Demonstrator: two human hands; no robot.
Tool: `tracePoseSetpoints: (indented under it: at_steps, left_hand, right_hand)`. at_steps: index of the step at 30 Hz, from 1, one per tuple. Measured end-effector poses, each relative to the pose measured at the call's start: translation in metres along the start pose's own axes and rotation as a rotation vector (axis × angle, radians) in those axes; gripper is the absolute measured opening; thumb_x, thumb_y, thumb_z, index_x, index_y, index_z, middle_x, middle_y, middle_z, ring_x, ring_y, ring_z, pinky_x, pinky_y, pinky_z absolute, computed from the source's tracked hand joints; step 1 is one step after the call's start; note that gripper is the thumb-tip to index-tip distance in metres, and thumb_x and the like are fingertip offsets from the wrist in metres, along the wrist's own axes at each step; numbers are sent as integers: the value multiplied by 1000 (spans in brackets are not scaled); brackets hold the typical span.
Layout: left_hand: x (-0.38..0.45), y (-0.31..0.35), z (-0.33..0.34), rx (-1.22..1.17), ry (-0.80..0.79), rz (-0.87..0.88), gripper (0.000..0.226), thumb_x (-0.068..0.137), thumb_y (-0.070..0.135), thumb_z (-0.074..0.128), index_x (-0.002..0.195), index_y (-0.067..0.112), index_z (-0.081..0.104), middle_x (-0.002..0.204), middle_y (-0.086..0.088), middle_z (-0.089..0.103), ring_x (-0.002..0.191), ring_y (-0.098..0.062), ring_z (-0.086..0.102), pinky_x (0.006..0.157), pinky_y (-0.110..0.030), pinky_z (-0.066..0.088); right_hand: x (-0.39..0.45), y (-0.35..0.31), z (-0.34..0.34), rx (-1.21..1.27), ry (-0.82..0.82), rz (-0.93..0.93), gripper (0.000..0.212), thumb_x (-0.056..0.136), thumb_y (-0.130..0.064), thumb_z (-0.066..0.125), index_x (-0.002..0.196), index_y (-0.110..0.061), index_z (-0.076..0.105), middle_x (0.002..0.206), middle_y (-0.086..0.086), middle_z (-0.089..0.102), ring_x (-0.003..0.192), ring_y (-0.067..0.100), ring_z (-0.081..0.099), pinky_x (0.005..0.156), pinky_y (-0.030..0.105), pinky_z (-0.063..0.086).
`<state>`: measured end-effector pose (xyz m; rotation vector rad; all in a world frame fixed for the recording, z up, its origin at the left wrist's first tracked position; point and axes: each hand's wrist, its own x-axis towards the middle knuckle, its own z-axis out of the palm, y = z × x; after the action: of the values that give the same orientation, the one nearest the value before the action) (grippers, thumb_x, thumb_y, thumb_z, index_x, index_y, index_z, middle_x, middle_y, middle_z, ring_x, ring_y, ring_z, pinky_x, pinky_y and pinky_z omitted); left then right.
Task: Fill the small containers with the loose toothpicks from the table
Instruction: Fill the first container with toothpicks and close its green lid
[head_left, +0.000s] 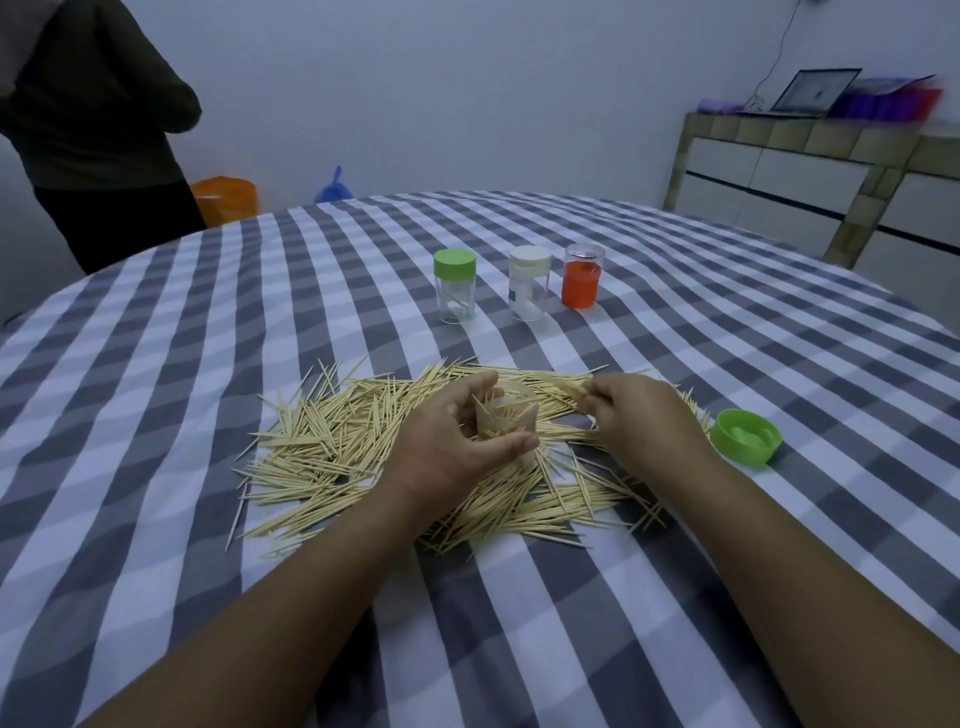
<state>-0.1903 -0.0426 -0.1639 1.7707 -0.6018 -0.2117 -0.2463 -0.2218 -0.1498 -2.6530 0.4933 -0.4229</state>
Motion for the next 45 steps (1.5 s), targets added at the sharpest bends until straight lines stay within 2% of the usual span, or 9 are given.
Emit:
tracePoseSetpoints:
  at_steps: [4,8,13,19,25,29,37,42,45]
  left_hand:
    - [0,0,1,-1,3,3,93,50,37,79,135,16,49,120,1,63,102,-10,66,92,-31,54]
    - [-1,-1,4,-1,-3,5,85,57,29,83,134,17,50,121,1,63,103,-9,65,93,-29,52]
    - [-1,-1,5,35,-6,27,81,61,26,84,134,18,51,118,4,63,100,-4,65,90,-22,52]
    - [-1,0,6,20,-7,22,88,54,36,81,135,19,49,121,3,63,102,-6,65,91,-25,53]
    - [0,-1,6,24,2,22,80,62,23,85,134,19,50,119,3,63,101,-6,65,92,-27,53]
    - [0,0,6,29,4,32,82,60,28,84,134,19,50,120,3,63,102,-7,65,92,-27,53]
    - [-1,-1,5,40,11,43,79,64,21,85,135,17,50,116,6,63,100,-3,65,89,-20,52]
    - [0,-1,5,34,8,43,79,64,20,85,135,17,50,118,2,64,101,-4,65,90,-22,52]
    - [1,-2,6,31,13,48,79,64,20,86,135,17,50,119,1,64,101,-5,65,92,-25,52]
  right_hand:
    - [-6,-8,-9,645,-10,100,15,94,-15,55,86,-20,67,82,-1,70,78,16,65,69,29,51]
    - [-5,-15,-6,1198,-66,245,12,95,-11,53,98,-11,65,86,5,73,85,20,69,82,35,55]
    - [-7,-26,-8,1484,109,228,13,96,-11,49,92,-13,61,85,7,70,86,20,70,77,32,58]
    - [-10,-37,-8,1715,206,206,12,97,-10,47,94,-11,59,80,7,67,83,20,71,78,34,58]
    - [-11,-42,-2,1693,234,175,13,97,-9,47,93,-11,59,81,9,68,83,20,71,79,33,58]
    - [-11,-42,-8,1721,318,128,12,97,-10,48,93,-12,59,85,9,67,90,24,70,84,36,57]
    - [-15,-44,8,1455,152,168,16,96,-11,49,86,-14,61,80,5,71,87,21,66,89,36,52]
    - [-14,-43,7,1428,157,139,15,97,-12,49,88,-12,61,81,5,71,80,12,68,74,22,53]
    - [-16,-45,9,1431,137,130,14,96,-11,49,91,-11,62,83,7,72,83,15,69,82,31,55]
